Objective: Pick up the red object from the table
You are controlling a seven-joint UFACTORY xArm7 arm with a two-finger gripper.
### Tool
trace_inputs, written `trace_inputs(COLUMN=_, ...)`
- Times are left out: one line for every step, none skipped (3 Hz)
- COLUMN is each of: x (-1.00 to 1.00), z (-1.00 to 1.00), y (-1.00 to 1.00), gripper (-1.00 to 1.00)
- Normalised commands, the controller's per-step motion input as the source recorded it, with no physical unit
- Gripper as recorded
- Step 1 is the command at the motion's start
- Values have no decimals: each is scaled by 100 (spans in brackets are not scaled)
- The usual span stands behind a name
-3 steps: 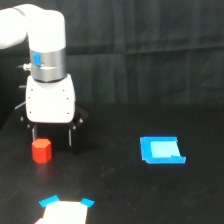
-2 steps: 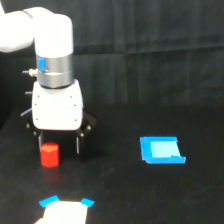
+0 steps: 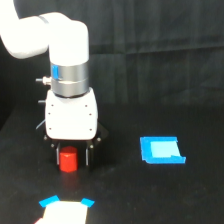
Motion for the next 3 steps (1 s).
trace_inputs(x=52, z=3, y=23, gripper=-76)
trace_inputs(x=57, z=71, y=19, gripper=-60)
trace_inputs(x=45, z=100, y=84, gripper=-61)
